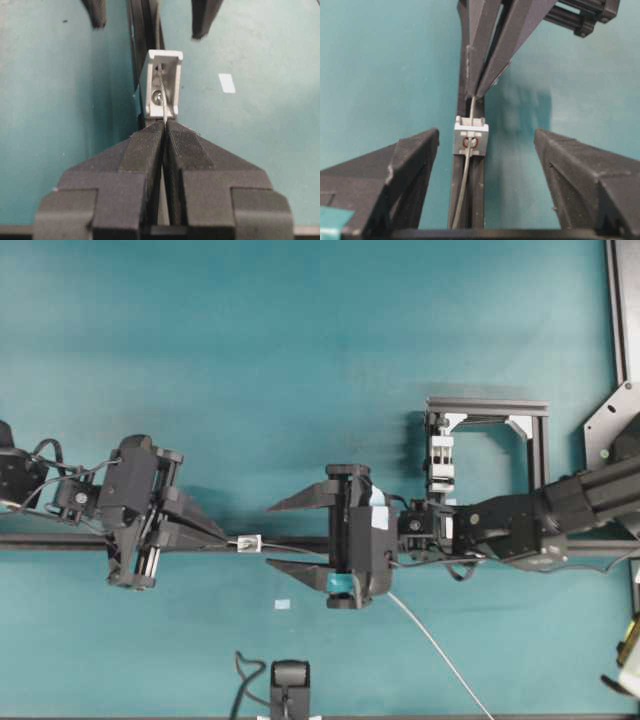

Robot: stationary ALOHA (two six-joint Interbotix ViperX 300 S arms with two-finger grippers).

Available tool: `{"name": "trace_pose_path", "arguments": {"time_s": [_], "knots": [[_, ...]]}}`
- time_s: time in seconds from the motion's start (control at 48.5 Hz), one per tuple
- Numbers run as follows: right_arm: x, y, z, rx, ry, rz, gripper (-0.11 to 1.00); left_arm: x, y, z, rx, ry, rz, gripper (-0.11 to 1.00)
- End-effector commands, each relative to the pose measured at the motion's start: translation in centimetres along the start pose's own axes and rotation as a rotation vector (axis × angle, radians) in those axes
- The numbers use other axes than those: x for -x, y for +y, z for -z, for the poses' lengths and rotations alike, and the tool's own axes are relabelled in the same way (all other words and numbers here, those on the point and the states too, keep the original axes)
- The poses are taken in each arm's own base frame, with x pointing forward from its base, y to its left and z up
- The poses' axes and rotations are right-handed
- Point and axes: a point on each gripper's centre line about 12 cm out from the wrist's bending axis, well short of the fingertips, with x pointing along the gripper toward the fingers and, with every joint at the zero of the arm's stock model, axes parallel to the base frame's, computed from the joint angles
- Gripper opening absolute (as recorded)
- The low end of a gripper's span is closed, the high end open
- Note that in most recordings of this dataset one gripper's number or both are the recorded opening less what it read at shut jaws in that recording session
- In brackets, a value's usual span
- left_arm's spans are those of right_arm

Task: Insert the wire into the hole on the left side and pull it with the left arm.
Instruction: 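Close the left gripper on the wire tip and open the right gripper, then pull the wire leftward through the hole with the left gripper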

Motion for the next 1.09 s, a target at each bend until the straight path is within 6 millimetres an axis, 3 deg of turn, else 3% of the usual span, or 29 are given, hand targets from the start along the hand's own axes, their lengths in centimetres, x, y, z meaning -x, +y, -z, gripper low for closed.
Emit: {"name": "trace_pose_path", "arguments": {"time_s": [0.0, 1.072], "knots": [[0.7, 0.3, -1.8, -0.015, -0.033, -0.014, 0.84, 0.7, -0.2, -1.0, 0.002, -0.025, 0.006, -0.1], [1.0, 0.2, -1.5, -0.013, -0.013, -0.018, 0.84, 11.7, 0.0, 1.6, 0.031, 0.084, 0.02, -0.1]]}}
